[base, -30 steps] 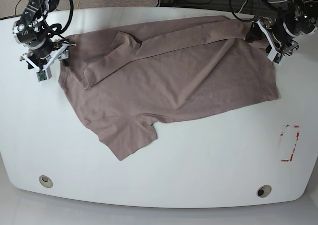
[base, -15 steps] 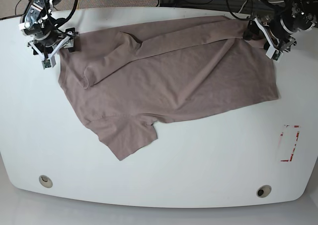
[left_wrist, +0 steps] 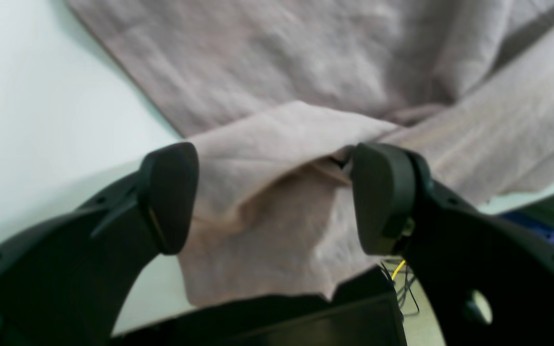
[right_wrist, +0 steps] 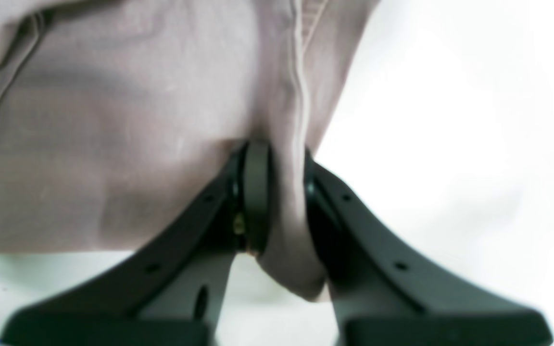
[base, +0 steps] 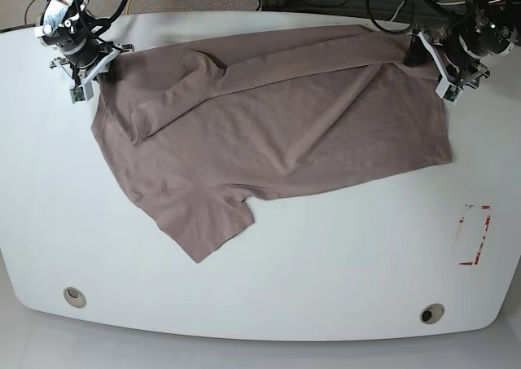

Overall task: Layout the t-shirt on the table in an organized manner, then fold the t-shirt properly
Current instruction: 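Pull the held shirt edge with both grippers to flatten the shirt, then release the edge and move both grippers to the shirt's hem corners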

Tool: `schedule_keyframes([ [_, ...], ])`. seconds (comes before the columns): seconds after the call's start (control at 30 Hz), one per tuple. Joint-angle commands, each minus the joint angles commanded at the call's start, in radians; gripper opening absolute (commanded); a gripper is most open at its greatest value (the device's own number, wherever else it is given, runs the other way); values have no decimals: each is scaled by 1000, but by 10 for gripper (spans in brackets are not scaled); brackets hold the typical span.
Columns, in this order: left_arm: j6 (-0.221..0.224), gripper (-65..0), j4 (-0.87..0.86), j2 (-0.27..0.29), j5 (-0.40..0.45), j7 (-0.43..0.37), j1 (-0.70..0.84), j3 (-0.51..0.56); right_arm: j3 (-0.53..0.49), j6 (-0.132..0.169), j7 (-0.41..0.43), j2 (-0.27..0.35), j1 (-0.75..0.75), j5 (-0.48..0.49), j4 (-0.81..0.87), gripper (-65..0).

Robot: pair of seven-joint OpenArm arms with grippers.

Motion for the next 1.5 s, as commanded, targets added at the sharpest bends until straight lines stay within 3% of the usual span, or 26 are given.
schedule_keyframes([
  [0.37, 0, -181, -104, -34, 2, -2, -31, -3, 0, 0, 0, -87, -124, -3, 133, -579],
  [0.5, 0, -181, -130, -71, 2, -3, -60, -3, 0, 0, 0, -107, -143, -12, 153, -579],
  [0.83, 0, -179, -149, -133, 0, -3, -112, -3, 0, 0, 0, -81, -137, -14, 147, -577],
  [1.1, 0, -179, -127, -152, -8, 5, -127, -3, 0, 0, -2, -74, -135, -14, 158, -575],
  [1.2, 0, -179, -89, -155, -8, 5, -127, -3, 0, 0, -3, -74, -137, -14, 178, -531],
  [1.4, 0, -179, -3, -155, -8, 60, -133, -5, 0, 0, -5, -77, -143, -14, 249, -295],
  [1.5, 0, -179, 21, -155, -8, 68, -153, -6, 0, 0, -5, -78, -137, -14, 265, -206],
])
